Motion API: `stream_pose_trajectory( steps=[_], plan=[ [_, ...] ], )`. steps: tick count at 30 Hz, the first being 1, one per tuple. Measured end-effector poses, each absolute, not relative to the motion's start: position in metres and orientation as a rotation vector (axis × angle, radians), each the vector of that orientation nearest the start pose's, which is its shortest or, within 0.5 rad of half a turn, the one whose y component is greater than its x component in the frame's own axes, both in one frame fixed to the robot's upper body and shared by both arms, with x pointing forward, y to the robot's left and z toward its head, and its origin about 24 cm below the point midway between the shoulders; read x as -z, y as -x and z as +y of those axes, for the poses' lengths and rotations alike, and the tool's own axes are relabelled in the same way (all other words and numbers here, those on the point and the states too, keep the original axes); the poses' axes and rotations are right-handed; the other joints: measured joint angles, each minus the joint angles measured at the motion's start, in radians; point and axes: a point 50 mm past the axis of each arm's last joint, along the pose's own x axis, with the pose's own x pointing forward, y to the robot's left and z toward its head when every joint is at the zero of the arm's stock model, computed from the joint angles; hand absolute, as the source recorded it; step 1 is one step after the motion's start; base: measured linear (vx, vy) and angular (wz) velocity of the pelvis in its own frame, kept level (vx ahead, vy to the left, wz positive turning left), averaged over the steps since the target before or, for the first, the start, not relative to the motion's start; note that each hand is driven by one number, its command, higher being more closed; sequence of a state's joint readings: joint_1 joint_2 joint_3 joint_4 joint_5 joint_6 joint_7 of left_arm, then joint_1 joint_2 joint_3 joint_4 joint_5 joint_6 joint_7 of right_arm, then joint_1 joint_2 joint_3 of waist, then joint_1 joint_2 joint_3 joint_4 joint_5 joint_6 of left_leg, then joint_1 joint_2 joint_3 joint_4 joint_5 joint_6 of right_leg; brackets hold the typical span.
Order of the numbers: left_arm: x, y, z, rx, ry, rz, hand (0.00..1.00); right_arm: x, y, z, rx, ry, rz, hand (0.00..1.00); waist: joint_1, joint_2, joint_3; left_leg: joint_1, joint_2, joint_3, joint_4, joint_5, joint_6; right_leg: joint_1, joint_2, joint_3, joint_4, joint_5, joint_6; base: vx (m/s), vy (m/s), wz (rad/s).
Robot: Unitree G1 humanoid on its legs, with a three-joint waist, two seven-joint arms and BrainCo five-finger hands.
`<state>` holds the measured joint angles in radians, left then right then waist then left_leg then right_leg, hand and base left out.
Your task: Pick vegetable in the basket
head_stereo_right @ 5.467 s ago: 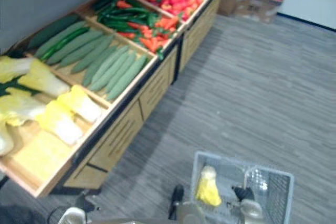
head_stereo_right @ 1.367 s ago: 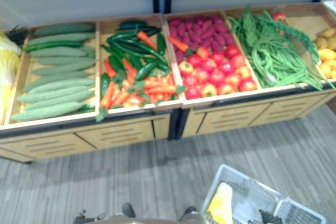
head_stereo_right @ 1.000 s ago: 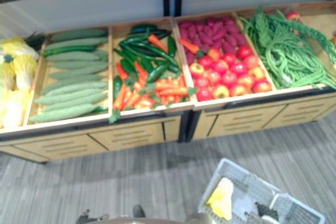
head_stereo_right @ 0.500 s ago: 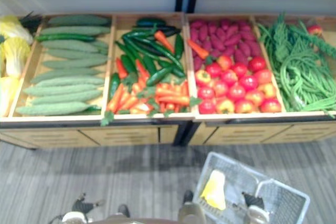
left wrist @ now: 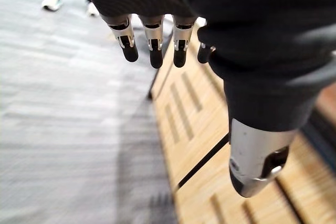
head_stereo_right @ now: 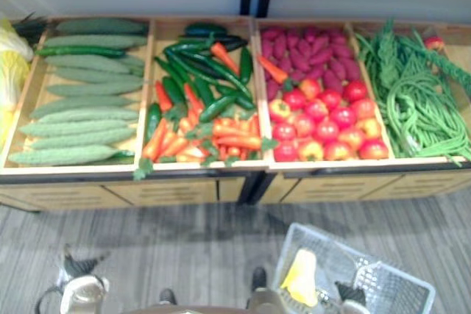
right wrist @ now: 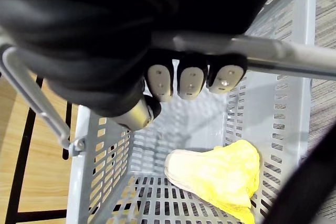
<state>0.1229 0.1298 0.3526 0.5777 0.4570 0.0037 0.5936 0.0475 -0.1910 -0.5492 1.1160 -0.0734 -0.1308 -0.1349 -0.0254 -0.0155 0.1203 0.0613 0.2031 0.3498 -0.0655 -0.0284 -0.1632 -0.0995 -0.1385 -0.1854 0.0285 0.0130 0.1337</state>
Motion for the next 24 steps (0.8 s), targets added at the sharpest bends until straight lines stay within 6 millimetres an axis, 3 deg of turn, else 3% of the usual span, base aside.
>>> stream_pose_trajectory(
  steps=[5, 8, 10, 13, 17, 24],
  plan=[
    [-0.005, -0.196, 0.28, -0.86, -0.851, 0.123, 0.0, 0.14, -0.083, -0.288, 0.671, 0.064, 0.973, 1.0, -0.002, 0.014, -0.008, -0.002, -0.007, 0.018, 0.007, -0.006, 0.007, -0.001, -0.005, 0.013, -0.02, 0.02, -0.001, -0.02, 0.004, -0.08],
    [-0.043, -0.212, 0.269, -0.845, -0.899, -0.117, 0.0, 0.138, -0.081, -0.292, 0.677, 0.076, 0.968, 1.0, -0.006, 0.024, -0.014, -0.004, -0.008, 0.028, 0.022, -0.018, 0.01, -0.002, -0.005, 0.027, -0.028, 0.029, -0.002, -0.01, -0.012, -0.15],
    [-0.057, -0.218, 0.263, -0.818, -0.919, -0.209, 0.0, 0.136, -0.08, -0.297, 0.683, 0.088, 0.967, 1.0, -0.018, 0.034, -0.021, -0.003, -0.008, 0.036, 0.032, -0.026, 0.01, -0.002, -0.006, 0.033, -0.028, 0.029, -0.001, 0.0, -0.002, -0.09],
    [-0.066, -0.222, 0.26, -0.769, -0.96, -0.28, 0.0, 0.134, -0.08, -0.303, 0.681, 0.107, 0.963, 1.0, -0.029, 0.05, -0.03, 0.012, -0.008, 0.056, 0.034, -0.034, 0.008, -0.002, -0.002, 0.055, -0.03, 0.032, -0.001, 0.02, -0.006, -0.25],
    [-0.073, -0.237, 0.242, -0.553, -1.048, -0.373, 0.0, 0.13, -0.077, -0.311, 0.684, 0.13, 0.962, 1.0, -0.04, 0.057, -0.035, 0.025, -0.009, 0.083, 0.034, -0.04, 0.007, -0.002, 0.0, 0.075, -0.034, 0.037, 0.0, 0.01, -0.007, -0.14],
    [-0.057, -0.264, 0.201, -0.112, -1.223, -0.425, 0.0, 0.123, -0.085, -0.318, 0.645, 0.171, 0.926, 1.0, -0.071, 0.057, -0.035, 0.036, -0.014, 0.162, 0.036, -0.049, 0.007, -0.031, 0.01, 0.148, -0.06, 0.071, -0.003, -0.02, -0.016, -0.33]
  ],
)
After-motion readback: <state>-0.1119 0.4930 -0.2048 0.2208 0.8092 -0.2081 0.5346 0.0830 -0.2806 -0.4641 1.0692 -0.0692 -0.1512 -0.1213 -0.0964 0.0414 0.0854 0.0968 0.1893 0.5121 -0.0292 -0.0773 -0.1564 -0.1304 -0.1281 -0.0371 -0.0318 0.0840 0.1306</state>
